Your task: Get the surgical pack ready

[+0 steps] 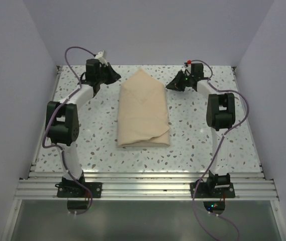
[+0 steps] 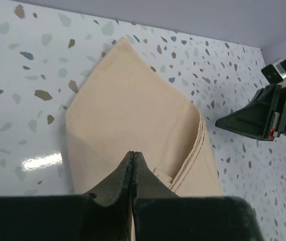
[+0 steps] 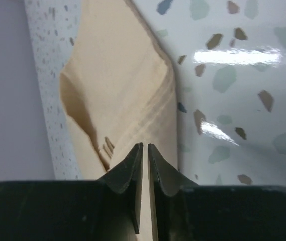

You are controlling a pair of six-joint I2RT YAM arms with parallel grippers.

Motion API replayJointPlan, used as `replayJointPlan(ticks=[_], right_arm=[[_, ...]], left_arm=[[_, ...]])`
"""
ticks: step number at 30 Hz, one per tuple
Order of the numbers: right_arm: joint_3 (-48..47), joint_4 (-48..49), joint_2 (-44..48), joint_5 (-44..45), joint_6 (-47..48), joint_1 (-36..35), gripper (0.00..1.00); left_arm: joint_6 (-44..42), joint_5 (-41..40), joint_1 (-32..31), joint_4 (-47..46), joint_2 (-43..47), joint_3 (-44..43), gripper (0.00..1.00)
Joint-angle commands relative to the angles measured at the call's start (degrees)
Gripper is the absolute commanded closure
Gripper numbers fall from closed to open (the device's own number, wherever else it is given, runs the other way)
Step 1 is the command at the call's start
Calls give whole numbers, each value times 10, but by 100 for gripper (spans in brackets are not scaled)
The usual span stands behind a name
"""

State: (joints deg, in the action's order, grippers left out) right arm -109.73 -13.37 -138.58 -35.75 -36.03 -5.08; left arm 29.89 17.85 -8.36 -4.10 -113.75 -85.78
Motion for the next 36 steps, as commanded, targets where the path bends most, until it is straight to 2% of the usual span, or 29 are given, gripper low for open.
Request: replayJointPlan(ticks=[1,3,5,8,12,15,18,24,26,27,28,29,30,31,33,36], right_arm=[[33,128,53,-91,-50,-11,90],[59,187,57,-109,-82,-12,99],[72,212,54,-121,-102,-15,100],[40,224,2,-157,-136,-23,100],[21,179,-48,-127,-135,-26,100],[4,100,-72,-85,-96,-24,100],[-20,49,-100,-71,-77,-24,100],[-40,62,-92,-65,-63,0,100],[-67,74,-92,-107,-69,0,93],[-91,75,-83,-119,-73,0,81],[-95,72,-76,-130,-76,1,76],[-104,53,-66,-128,-74,2,71],[-108,40,-52,-124,-54,2,61],[-111,27,-46,-118,-42,3,57],[-123,-30,-41,-102,-4,3,48],[-130,-76,-43,-83,25,3,46]], left_arm=[[32,109,3,-28,-57,-12,100],[39,117,3,-26,-85,-18,100],[35,119,3,-14,-110,-25,100],[32,120,3,-5,-134,-39,100],[31,80,4,32,-176,-70,100],[21,46,7,117,-212,-118,100],[12,52,12,121,-223,-127,100],[-11,51,15,117,-179,-125,100],[-18,59,17,116,-159,-128,100],[-20,61,17,110,-149,-127,99],[-26,61,17,104,-141,-126,88],[-28,58,18,103,-126,-122,82],[-29,55,21,96,-119,-122,67],[-28,54,23,95,-113,-123,59],[-28,54,29,90,-115,-128,49],[-28,54,33,119,-140,-164,46]])
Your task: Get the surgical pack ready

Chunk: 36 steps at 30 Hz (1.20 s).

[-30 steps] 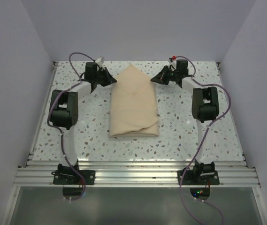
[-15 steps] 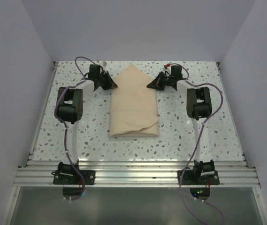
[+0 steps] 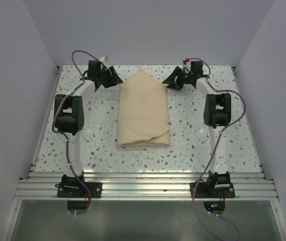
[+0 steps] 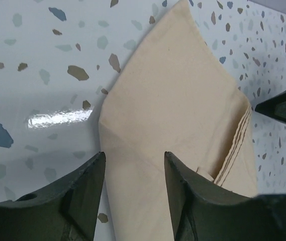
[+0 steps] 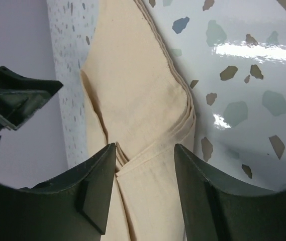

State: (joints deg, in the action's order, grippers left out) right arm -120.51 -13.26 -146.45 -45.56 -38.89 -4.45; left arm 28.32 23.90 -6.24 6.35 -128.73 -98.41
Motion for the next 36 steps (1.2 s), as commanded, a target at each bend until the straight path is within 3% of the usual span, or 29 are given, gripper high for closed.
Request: replayJointPlan(ticks=[1,8,16,28,32,33,35,36], right_arm=[[-23,-100,35,34,62,-3,45],[-47,-140,6,56,94,-4,42],[-124,-173,-59,46,115,-18,43],[-130,-150,-101,61,92,-38,48],[-137,-146,-102,58,85,-39,53],[-146,-145,-102,56,81,-37,55],[-164,-137,-103,39,66,-37,62],[-168,-137,-103,31,59,-38,62]], left_arm=[[-12,-8,13,23,-5,-55,46],[-7,4,13,94,-76,-122,45],[-1,21,11,76,-98,-89,46],[12,40,6,63,-147,-115,47],[25,62,6,51,-163,-130,58],[32,74,6,47,-167,-137,65],[44,93,7,45,-173,-157,92],[48,93,7,45,-173,-163,92]])
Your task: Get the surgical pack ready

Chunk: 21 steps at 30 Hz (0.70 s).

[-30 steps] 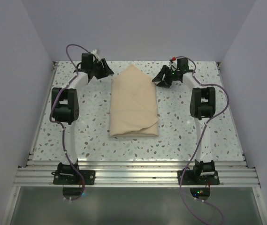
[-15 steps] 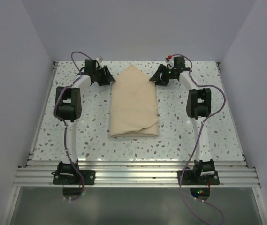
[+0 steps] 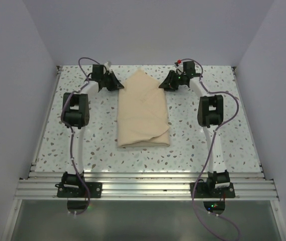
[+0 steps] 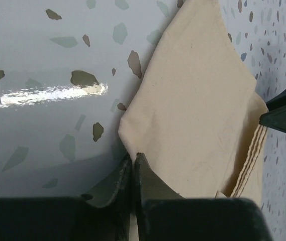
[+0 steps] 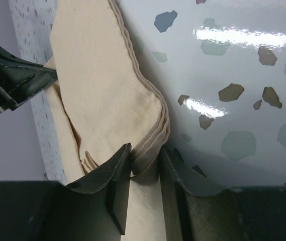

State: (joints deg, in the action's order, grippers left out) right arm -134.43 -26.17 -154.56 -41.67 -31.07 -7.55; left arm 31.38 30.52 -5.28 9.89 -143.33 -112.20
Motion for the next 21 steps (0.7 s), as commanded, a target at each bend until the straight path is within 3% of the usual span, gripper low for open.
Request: replayJointPlan(ticks=[1,3,4,6,14,21], right_arm=[[-30,5,-16,-15,-28,-6,69],[-33,16,-7,-33,-50,-7,79],[-32,21,5,-39,-56,-6,90],[-22,31,22,-51,-72,-7,99],[68,12,142,-57,-83,-7,100],[192,-75,263,-48,-37,-7,100]], left_arm=[[21,37,-3,9,-25,-29,99],[29,42,-3,4,1,-22,100],[31,41,-3,-6,15,-14,100],[31,37,-3,-12,58,13,100],[-12,14,-3,21,219,136,100],[-45,-2,-5,67,324,247,100]])
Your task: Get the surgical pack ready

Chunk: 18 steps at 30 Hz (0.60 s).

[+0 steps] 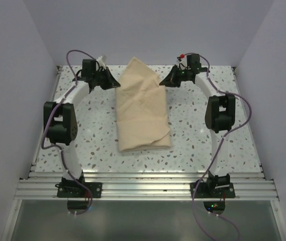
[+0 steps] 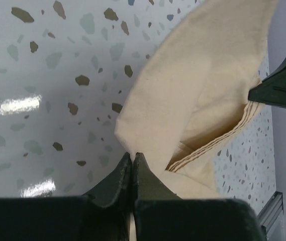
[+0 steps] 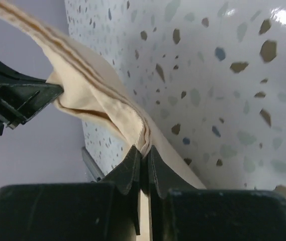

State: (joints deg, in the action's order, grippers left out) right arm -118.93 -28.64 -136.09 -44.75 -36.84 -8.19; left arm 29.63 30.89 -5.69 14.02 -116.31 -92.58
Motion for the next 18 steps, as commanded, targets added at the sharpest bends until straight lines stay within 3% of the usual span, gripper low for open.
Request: replayJointPlan(ticks=[1,4,11,18], right_arm=[[53,-58,112,-13,32,-3,100],[127,-90,173,-3,55,-3,100],[316,-119,324,19,89,-12,100],[417,-151,423,40,120,-29,100]], left_arm=[[-32,-6,-1,27,70,70,100],[-39,-12,-2,40,148,148,100],[-69,-48,-5,116,283,242,100],[-45,-29,-19,143,412,336,100]])
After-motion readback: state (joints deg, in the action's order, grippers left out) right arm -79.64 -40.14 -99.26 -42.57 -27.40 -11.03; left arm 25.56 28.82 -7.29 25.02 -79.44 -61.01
